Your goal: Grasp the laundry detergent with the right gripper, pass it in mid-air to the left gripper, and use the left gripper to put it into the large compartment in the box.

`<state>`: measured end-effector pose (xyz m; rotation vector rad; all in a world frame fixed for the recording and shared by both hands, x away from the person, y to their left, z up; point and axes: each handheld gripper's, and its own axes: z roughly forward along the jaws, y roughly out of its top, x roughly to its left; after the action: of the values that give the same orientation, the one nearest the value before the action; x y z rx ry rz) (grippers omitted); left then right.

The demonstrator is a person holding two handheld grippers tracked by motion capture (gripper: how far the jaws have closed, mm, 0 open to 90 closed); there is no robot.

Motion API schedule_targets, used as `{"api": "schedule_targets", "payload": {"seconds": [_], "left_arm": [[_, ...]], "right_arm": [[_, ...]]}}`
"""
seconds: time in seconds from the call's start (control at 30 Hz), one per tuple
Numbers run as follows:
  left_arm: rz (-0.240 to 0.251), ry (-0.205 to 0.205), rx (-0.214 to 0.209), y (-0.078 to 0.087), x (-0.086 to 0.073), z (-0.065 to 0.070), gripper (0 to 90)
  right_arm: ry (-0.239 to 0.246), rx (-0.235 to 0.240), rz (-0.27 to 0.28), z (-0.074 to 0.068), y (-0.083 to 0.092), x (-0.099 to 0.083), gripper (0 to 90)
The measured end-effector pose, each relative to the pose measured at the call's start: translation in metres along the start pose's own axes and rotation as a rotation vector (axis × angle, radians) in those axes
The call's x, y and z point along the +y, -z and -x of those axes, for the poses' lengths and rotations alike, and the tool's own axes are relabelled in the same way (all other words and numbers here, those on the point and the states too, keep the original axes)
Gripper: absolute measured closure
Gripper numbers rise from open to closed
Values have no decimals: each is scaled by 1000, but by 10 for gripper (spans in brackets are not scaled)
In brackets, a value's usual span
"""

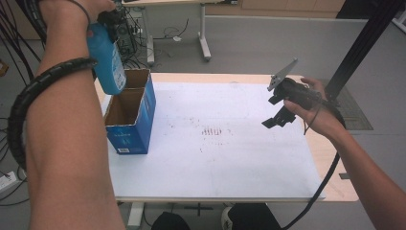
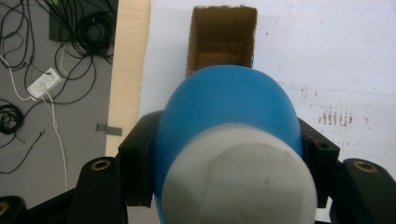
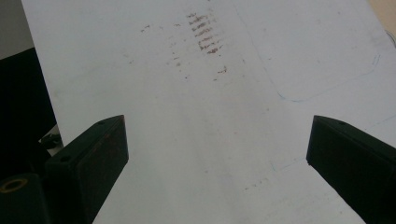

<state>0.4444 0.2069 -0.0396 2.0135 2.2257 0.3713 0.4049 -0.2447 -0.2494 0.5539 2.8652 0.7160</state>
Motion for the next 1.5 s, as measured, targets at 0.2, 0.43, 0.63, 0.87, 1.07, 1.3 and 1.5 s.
{"api": "schedule_targets", "payload": {"seconds": [0.2,0.43,0.63,0.87,1.07,1.3,1.5], "left_arm": [[-2,-6,-5,-10,-1,1,371],[-12,-15,-13,-26,-4,2,372],[-27,-16,-22,-43,-6,1,372],[-48,-20,-22,-64,-8,2,372],[-64,-27,-27,-85,-10,3,372],[-83,-43,-31,-106,-13,6,372],[-89,-56,-35,-120,-17,6,372]], "right_arm": [[-3,-12,-12,-1,1,-2,55],[-2,-22,-19,-1,3,-4,55],[3,-22,-33,-2,3,-5,56],[3,-23,-38,-1,3,-6,56],[-4,-25,-54,1,3,-11,56],[-9,-32,-53,2,3,-13,56],[-7,-36,-57,2,1,-13,56]]}}
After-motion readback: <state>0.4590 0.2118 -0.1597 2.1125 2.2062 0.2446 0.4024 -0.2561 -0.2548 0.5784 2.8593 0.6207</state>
